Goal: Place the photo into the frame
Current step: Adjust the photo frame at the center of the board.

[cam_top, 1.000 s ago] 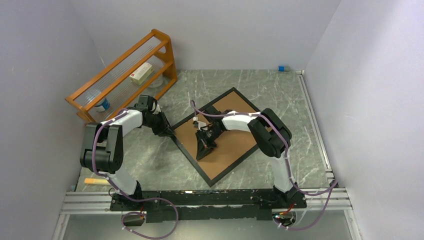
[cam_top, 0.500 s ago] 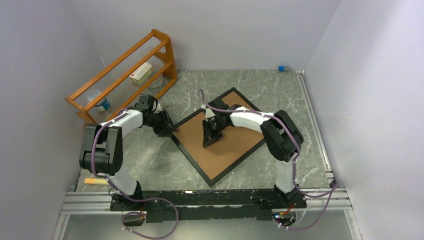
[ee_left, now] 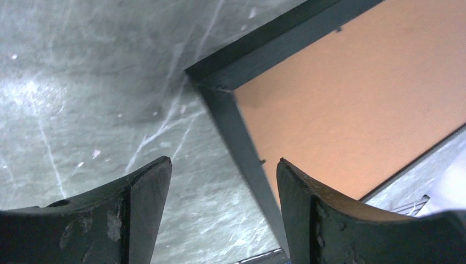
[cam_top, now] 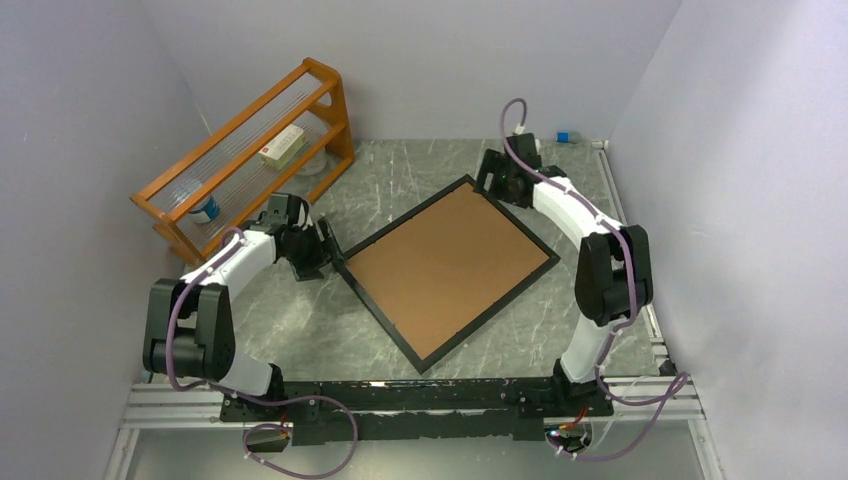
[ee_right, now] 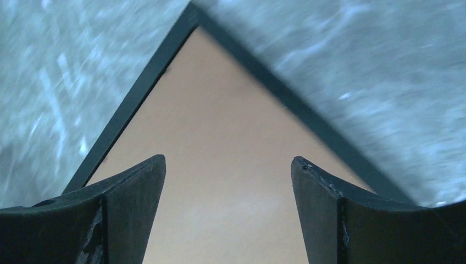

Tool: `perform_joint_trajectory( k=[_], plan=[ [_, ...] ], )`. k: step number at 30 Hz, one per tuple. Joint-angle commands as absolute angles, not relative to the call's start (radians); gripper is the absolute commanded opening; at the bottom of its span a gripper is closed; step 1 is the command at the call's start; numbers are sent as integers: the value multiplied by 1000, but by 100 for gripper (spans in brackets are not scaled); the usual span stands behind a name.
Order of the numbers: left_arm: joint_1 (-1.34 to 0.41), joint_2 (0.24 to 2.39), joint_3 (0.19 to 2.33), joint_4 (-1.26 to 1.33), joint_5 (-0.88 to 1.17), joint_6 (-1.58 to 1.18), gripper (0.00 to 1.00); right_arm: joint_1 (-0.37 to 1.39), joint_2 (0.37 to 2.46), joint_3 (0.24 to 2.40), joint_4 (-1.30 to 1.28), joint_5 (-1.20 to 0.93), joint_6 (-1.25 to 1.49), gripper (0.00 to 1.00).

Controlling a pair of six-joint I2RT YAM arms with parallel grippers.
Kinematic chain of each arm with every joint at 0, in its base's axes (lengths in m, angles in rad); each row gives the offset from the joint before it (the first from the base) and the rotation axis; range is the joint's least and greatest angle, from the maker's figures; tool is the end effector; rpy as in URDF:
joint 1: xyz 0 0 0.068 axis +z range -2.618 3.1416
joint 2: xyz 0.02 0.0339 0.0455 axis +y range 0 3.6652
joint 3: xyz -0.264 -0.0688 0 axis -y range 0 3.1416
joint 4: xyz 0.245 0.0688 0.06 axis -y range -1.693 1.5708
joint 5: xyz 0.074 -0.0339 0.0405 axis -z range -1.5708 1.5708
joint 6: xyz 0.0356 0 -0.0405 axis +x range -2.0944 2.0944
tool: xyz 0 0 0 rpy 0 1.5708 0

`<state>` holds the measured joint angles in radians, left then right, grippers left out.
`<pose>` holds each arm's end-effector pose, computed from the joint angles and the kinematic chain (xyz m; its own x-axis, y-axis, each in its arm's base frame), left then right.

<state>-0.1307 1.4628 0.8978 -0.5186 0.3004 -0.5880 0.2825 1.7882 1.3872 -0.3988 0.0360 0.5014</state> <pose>0.2774 -0.0471 0.2000 -0.8742 -0.4195 -0.2445 -0.2681 0.8369 -0.4772 0.3867 0.1109 0.2523 -0.7263 0.2893 -0.6235 0.1079 0.9438 0.3123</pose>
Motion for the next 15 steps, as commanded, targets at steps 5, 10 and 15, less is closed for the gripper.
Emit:
perform_joint_trajectory(
  k=[5,10,15],
  plan=[
    [-133,1481,821,-455,378,-619,76,141,1981,1545,-490,212,436,91],
    [-140,1532,833,-407,436,-646,75,48,2004,1490,-453,45,449,92],
    [-157,1594,871,-427,418,-664,76,11,1956,1384,-411,-93,499,92]
  ],
)
